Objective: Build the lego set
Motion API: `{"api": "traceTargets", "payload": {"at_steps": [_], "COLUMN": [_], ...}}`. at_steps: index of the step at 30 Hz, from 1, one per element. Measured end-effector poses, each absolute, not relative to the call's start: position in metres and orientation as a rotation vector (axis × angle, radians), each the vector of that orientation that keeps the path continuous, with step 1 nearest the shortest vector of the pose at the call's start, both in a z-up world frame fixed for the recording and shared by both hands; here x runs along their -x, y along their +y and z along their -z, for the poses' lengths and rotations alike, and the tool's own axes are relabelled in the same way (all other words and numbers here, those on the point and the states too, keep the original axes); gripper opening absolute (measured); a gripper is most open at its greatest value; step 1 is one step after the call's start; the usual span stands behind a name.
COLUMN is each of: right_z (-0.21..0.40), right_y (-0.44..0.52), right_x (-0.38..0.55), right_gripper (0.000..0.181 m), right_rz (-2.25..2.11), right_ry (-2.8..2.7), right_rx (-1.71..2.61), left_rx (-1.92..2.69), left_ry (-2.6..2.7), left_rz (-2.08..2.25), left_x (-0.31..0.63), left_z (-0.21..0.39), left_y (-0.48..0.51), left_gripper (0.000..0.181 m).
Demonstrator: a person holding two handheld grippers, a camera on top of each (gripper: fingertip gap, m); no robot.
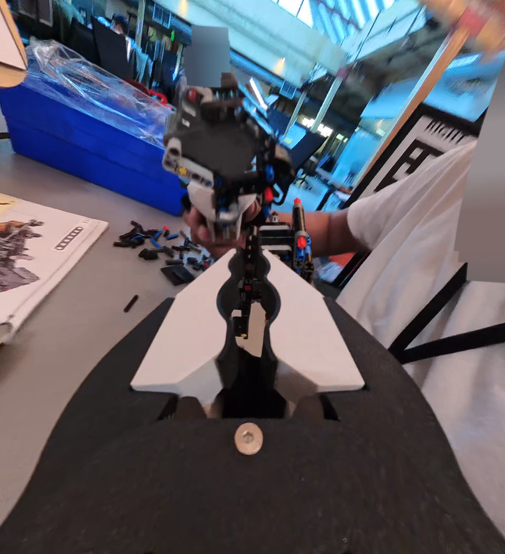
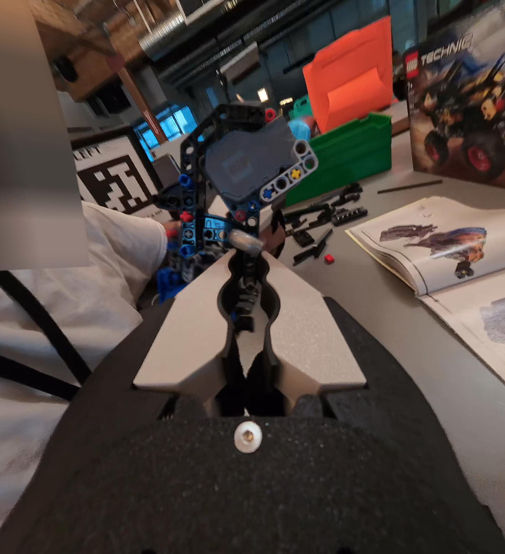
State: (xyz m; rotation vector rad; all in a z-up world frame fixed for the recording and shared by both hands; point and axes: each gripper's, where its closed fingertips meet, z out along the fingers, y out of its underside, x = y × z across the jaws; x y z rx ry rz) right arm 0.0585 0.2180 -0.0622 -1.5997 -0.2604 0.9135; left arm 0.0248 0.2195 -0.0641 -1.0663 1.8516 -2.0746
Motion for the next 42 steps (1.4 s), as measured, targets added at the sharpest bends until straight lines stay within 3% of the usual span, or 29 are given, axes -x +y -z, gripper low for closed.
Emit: {"api": "traceTargets", "payload": {"at_steps": [16,29,42], "right_z": [0.086,0.057,0.058], "right_y": [0.248,0.245,0.252], "right_x": [-0.051,-0.047,-0.037], "right_gripper": [0.006,0.007,0.007], "right_rz": [-0.825,-1.179,-1.062], "right_ry": [-0.169,-0.027,-0.071], "right_rx": [1.718,1.511,1.531], "left_rx": [1.144,1.197,1.242], "left_ry": [1.783,1.746,1.675], "left_rz": [2.128,2.136,2.226], "left_x": [-0.023,-0.03,-0.03], "left_z": [0.068,0.074,0.07], "left_y": [0.229,0.236,0.241], "left_gripper": [0.005,0.005,0.005]}}
